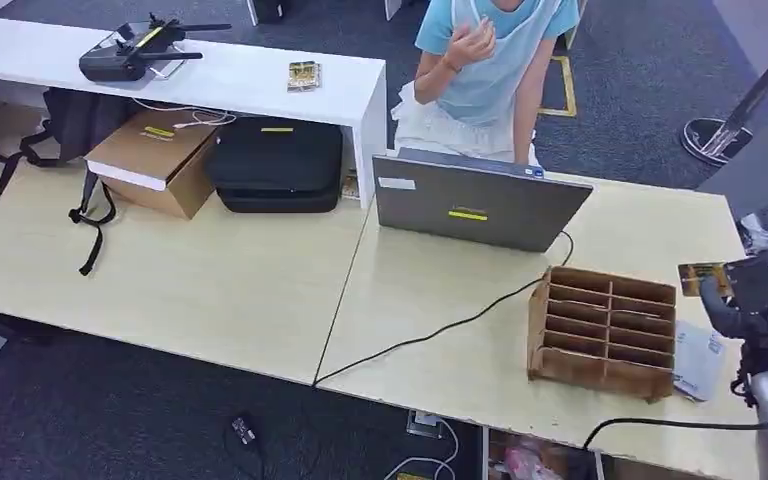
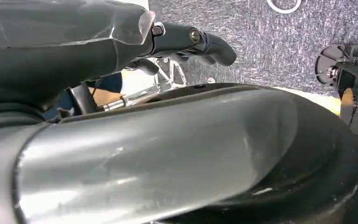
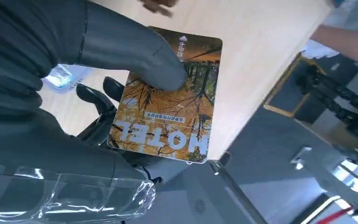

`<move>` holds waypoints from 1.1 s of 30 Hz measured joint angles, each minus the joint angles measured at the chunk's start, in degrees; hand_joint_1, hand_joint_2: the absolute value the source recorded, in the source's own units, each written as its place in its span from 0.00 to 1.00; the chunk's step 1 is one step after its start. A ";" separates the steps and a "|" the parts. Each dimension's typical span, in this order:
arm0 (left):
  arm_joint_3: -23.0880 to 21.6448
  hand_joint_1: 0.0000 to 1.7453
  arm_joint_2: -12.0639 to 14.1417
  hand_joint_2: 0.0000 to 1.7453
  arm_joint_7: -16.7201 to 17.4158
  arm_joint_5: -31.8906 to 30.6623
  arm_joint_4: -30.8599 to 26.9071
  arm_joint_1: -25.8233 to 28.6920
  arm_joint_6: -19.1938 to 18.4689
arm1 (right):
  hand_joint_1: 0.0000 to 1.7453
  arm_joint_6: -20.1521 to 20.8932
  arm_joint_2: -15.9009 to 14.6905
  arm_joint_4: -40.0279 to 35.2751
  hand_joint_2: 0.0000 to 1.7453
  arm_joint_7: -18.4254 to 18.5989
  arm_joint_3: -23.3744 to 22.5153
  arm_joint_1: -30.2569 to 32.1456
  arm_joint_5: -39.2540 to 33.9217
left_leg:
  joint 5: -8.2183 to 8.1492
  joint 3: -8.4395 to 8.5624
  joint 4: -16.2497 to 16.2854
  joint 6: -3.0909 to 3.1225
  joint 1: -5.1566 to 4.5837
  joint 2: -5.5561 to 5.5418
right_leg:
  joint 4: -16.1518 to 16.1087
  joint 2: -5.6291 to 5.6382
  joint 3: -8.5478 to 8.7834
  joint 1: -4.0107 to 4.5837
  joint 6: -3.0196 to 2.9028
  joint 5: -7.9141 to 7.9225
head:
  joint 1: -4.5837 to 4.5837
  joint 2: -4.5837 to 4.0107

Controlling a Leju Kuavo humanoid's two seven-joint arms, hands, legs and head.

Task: Pass the card to the sensor for recognition and then transmit it.

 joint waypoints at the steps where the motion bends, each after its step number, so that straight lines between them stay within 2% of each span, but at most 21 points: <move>1: 0.00 0.00 0.00 0.00 0.00 0.00 0.00 0.01 0.04 | 1.00 -1.18 0.17 -0.24 1.00 -0.53 0.50 -0.47 0.92 | 0.01 -0.03 0.00 0.00 0.00 0.00 | 0.02 0.00 0.01 -0.01 0.00 0.00 | 0.00 0.00; 8: 0.00 0.00 -0.04 0.00 0.00 -0.37 0.26 -0.29 0.35 | 1.00 -11.70 3.37 0.81 1.00 -0.35 8.77 -11.08 15.42 | 0.07 0.01 0.00 -0.10 -0.02 0.40 | 0.11 0.41 -0.14 -0.01 -0.11 0.12 | 0.02 0.00; 12: 0.00 0.00 -0.07 0.00 0.00 -0.76 0.28 -0.32 0.33 | 1.00 -14.31 6.88 3.28 1.00 1.44 15.07 -17.95 22.41 | 0.13 -0.02 -0.01 -0.19 -0.01 0.40 | 0.20 0.41 -0.21 0.00 -0.15 0.15 | 0.02 0.00; 14: 0.00 0.00 -0.07 0.00 0.00 -1.01 0.28 -0.35 0.13 | 1.00 -14.29 8.90 4.42 1.00 1.93 17.91 -21.39 25.43 | 0.14 -0.03 -0.01 -0.21 -0.01 0.41 | 0.29 0.42 -0.29 0.00 -0.18 0.16 | 0.04 0.00; 16: -0.02 0.00 -0.02 0.00 0.00 -1.64 0.28 -0.44 -0.26 | 1.00 -14.05 11.77 6.23 1.00 4.08 21.74 -25.25 28.95 | 0.18 -0.03 -0.01 -0.28 -0.01 0.49 | 0.32 0.53 -0.40 0.00 -0.21 0.18 | 0.00 0.00; 18: -0.04 0.00 0.02 0.00 0.00 -1.90 0.28 -0.54 -0.44 | 1.00 -13.94 13.77 7.26 1.00 5.18 24.26 -28.03 29.66 | 0.18 -0.01 0.00 -0.28 0.01 0.46 | 0.31 0.51 -0.41 0.03 -0.23 0.17 | -0.02 0.00; 23: -0.09 0.00 0.04 0.00 0.00 -2.38 0.28 -0.53 -0.77 | 1.00 -14.53 16.22 8.66 1.00 5.42 27.15 -30.71 30.71 | 0.23 -0.12 -0.01 -0.34 0.02 0.19 | 0.32 0.25 -0.38 0.03 -0.25 0.14 | 0.00 0.00; 28: -1.20 0.00 0.28 0.00 0.00 -4.07 0.28 -0.61 -1.57 | 1.00 -15.80 18.51 9.93 1.00 7.89 29.81 -32.07 34.23 | 0.22 -0.08 0.00 -0.34 0.00 0.31 | 0.30 0.42 -0.39 -0.01 -0.28 0.20 | 0.00 0.00; 33: -1.99 0.00 0.39 0.00 0.00 -4.70 0.28 -0.80 -1.99 | 1.00 -15.69 20.96 11.15 1.00 9.27 30.86 -33.29 34.71 | 0.23 -0.07 0.01 -0.35 0.00 0.30 | 0.31 0.37 -0.40 0.02 -0.29 0.20 | 0.00 0.00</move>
